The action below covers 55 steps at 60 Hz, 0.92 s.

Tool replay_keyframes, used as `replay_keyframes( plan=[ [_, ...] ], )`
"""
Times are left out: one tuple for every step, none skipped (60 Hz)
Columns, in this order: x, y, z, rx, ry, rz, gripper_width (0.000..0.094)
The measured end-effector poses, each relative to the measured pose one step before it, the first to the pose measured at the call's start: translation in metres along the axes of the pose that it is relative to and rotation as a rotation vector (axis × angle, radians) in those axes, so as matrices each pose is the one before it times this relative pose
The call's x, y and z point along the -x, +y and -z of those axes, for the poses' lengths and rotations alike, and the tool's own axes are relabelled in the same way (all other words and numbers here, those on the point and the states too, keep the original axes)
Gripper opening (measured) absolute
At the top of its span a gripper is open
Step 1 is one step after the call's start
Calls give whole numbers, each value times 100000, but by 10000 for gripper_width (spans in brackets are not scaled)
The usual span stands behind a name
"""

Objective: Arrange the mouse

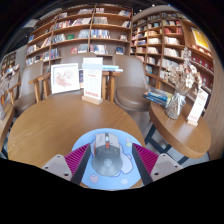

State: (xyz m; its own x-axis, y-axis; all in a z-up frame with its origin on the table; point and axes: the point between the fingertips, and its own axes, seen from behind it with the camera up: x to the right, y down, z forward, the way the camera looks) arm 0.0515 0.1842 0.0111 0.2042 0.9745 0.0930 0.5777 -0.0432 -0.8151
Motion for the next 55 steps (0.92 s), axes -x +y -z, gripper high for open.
replay_keyframes(
  plan=[
    [-6, -193, 604, -737, 298, 245, 854],
    [-13, -139, 665, -610, 158, 209, 854],
    [16, -29, 742, -302, -80, 77, 849],
    [60, 24, 761, -79, -319, -66, 849],
    [87, 115, 794, 124, -544, -192, 850],
    [102, 144, 853, 355, -611, -466, 848],
    [66, 200, 886, 456, -595, -749, 847],
    [250, 93, 742, 312, -208, -903, 849],
    [-114, 324, 1013, 507, -1044, -959, 850],
    [136, 221, 956, 334, -872, -1014, 849],
    [162, 257, 1007, 283, -890, -906, 848],
    [160, 221, 991, 201, -916, -699, 851],
    [179, 208, 1010, 95, -912, -505, 852],
    [278, 240, 739, -232, -519, -470, 852],
    [117, 127, 1000, -230, -576, -263, 853],
    [62, -22, 1064, -241, -205, -103, 850],
    [-10, 63, 910, -491, -57, 155, 852],
    [41, 66, 926, -470, -7, 414, 850],
    [8, 89, 902, -410, 85, 710, 852],
    [-33, 102, 856, -347, 171, 805, 850],
    [-50, 269, 720, -394, 180, 604, 850],
    [-56, 193, 799, -56, 361, 367, 850],
    [-26, 212, 746, 62, 340, 126, 850],
    [-17, 200, 751, 87, 249, 7, 849],
    [49, 243, 679, -185, -102, -26, 848],
    [-74, -21, 695, -53, -209, 192, 848],
    [47, 90, 583, -323, -428, 244, 850],
    [117, 113, 633, -312, -465, 215, 850],
    [66, 143, 582, -274, -360, 64, 849],
    [48, 135, 567, -195, -216, -82, 850],
    [65, 128, 519, -183, -176, -109, 849],
    [60, 142, 498, -206, -259, 18, 850],
    [80, 153, 439, -171, -320, 131, 849],
    [101, 156, 401, -135, -261, 203, 850],
    [67, 147, 373, -135, -188, 263, 849],
    [149, 365, 327, -356, 24, 236, 849],
    [13, 53, 209, -171, -13, 269, 851],
    [-73, -55, 200, -104, -122, 253, 851],
    [11, 2, 202, -204, -52, 250, 851],
    [52, -20, 177, -224, -50, 258, 851],
    [29, -34, 137, -305, -111, 292, 851],
    [17, -11, 126, -284, -168, 193, 853],
    [27, 29, 126, -142, -170, 189, 852],
    [20, 30, 58, -136, -27, 282, 853],
    [-13, 85, 127, -204, 257, 409, 853],
    [9, 34, 32, -113, 156, 310, 850],
    [34, 38, 20, -87, 74, 78, 851],
    [36, 20, 15, -211, 116, 187, 853],
    [27, -9, 24, -340, 22, 291, 853],
    [67, -102, 68, -526, -96, 200, 851],
    [21, -121, -6, -588, -106, 185, 851],
    [-28, -165, -137, -472, -144, 182, 851],
    [38, -86, 42, -242, 41, 185, 850],
    [-10, -26, 8, -85, 160, 154, 852],
    [-14, 6, -8, 23, 139, 105, 852]
  ],
)
